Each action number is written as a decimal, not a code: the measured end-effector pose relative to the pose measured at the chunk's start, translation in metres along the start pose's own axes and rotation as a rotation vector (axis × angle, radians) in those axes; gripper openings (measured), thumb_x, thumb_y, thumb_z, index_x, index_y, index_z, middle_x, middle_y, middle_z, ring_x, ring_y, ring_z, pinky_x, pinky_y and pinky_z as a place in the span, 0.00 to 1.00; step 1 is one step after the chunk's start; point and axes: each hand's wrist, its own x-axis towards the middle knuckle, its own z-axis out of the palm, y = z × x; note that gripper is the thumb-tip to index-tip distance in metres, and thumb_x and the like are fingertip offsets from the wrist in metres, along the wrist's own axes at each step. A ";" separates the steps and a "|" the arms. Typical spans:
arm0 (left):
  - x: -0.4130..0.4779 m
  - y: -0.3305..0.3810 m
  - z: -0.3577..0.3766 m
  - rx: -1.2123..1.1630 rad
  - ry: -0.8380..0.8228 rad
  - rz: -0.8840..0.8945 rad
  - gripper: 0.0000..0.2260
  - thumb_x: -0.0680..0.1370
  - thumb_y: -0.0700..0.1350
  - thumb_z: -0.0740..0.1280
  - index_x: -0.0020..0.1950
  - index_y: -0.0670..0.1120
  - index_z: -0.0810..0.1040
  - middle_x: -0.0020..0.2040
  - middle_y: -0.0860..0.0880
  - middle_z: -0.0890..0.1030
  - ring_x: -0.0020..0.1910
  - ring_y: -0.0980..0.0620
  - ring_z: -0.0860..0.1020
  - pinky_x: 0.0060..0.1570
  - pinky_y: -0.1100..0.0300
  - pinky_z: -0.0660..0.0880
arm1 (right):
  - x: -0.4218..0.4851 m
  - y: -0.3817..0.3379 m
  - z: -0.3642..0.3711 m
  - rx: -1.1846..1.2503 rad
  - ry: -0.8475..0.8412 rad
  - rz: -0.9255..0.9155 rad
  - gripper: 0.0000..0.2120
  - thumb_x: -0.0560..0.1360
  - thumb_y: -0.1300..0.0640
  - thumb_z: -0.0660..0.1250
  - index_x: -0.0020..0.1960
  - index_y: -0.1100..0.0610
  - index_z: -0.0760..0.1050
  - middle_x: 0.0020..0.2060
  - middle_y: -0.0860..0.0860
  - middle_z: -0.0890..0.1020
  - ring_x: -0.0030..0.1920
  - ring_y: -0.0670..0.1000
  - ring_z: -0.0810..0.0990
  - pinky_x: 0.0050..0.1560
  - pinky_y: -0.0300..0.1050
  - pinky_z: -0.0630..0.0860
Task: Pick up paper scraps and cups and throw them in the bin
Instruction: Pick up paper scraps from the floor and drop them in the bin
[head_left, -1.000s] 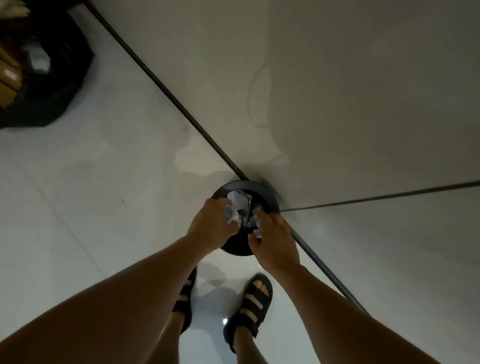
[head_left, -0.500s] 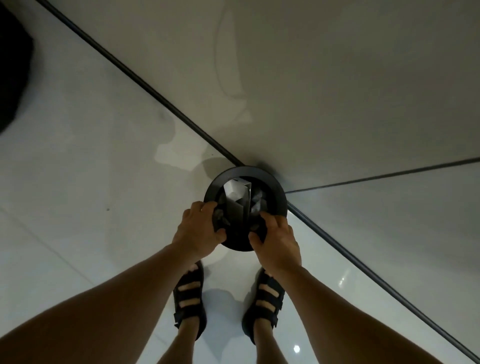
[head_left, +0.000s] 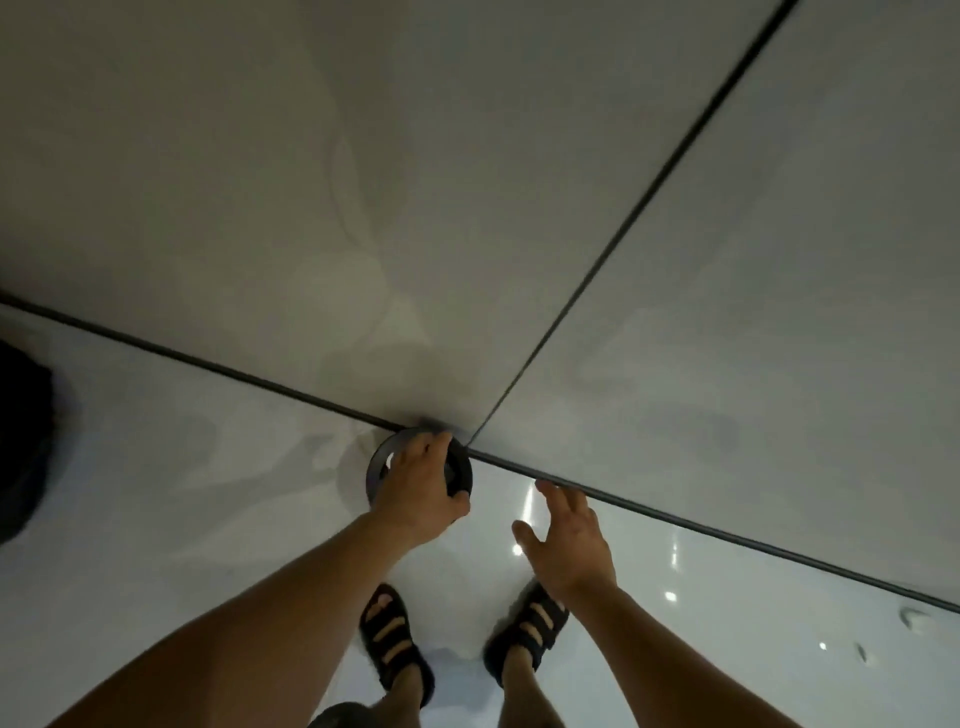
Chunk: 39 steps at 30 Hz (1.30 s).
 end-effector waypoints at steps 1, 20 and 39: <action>-0.006 0.018 -0.005 0.040 -0.027 0.037 0.38 0.74 0.54 0.69 0.78 0.49 0.53 0.77 0.47 0.56 0.75 0.45 0.56 0.72 0.50 0.61 | -0.014 0.006 -0.016 0.013 0.030 0.017 0.31 0.77 0.38 0.62 0.77 0.44 0.56 0.74 0.47 0.62 0.71 0.51 0.65 0.64 0.47 0.71; -0.200 0.415 0.169 0.482 -0.362 0.712 0.39 0.74 0.56 0.68 0.79 0.50 0.50 0.78 0.49 0.53 0.76 0.48 0.53 0.73 0.53 0.56 | -0.320 0.319 -0.200 0.227 0.555 0.519 0.32 0.77 0.38 0.61 0.77 0.44 0.56 0.73 0.49 0.62 0.71 0.52 0.64 0.62 0.48 0.72; -0.232 0.671 0.390 0.682 -0.548 1.009 0.38 0.73 0.55 0.68 0.78 0.50 0.54 0.76 0.48 0.56 0.75 0.46 0.55 0.71 0.52 0.60 | -0.421 0.567 -0.259 0.338 0.562 0.905 0.34 0.77 0.39 0.61 0.78 0.45 0.53 0.76 0.50 0.58 0.73 0.54 0.60 0.65 0.51 0.71</action>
